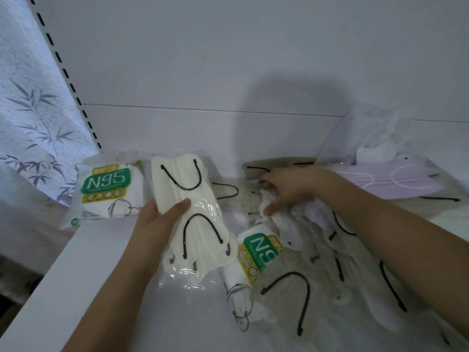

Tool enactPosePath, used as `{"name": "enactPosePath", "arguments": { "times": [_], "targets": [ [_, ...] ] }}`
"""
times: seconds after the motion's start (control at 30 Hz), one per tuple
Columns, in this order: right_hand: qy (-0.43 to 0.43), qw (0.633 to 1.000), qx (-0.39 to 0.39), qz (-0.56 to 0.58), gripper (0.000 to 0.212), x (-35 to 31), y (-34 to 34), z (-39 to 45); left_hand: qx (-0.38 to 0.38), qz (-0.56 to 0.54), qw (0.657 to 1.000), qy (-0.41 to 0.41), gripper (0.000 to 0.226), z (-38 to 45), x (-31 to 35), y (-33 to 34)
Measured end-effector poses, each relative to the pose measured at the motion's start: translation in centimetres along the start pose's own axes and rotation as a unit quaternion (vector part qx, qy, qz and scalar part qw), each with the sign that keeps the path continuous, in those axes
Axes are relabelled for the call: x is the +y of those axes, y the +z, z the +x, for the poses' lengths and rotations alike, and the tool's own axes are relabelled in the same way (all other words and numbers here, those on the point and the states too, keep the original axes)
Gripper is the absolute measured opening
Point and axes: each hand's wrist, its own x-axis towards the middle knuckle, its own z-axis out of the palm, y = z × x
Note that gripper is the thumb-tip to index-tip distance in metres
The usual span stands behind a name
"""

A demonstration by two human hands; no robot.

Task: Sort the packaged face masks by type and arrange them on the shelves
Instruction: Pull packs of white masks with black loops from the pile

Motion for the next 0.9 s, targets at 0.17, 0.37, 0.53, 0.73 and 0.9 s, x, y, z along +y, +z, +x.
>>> {"name": "enactPosePath", "arguments": {
  "times": [0.17,0.37,0.53,0.73,0.9],
  "targets": [
    [0.003,0.996,0.081,0.035,0.047,1.5,-1.3,0.1,0.007,0.016,1.000,0.018,0.006,-0.1,-0.2,-0.2],
    [0.007,0.944,0.280,0.173,0.047,3.8,-4.3,-1.1,0.021,0.017,0.999,0.025,0.013,0.0,-0.5,-0.4],
    [-0.011,0.907,0.367,0.208,0.024,4.2,-5.5,-2.6,0.017,0.014,0.999,0.031,0.010,-0.1,-0.4,-0.3],
    [0.013,0.866,0.446,0.224,0.046,4.2,-6.7,-4.0,0.017,-0.007,0.999,0.032,0.012,-0.1,-0.2,0.2],
    [0.055,0.833,0.525,0.167,0.013,3.9,-8.0,-4.5,0.014,-0.030,0.998,0.044,0.022,-0.4,0.9,0.7]
  ]
}}
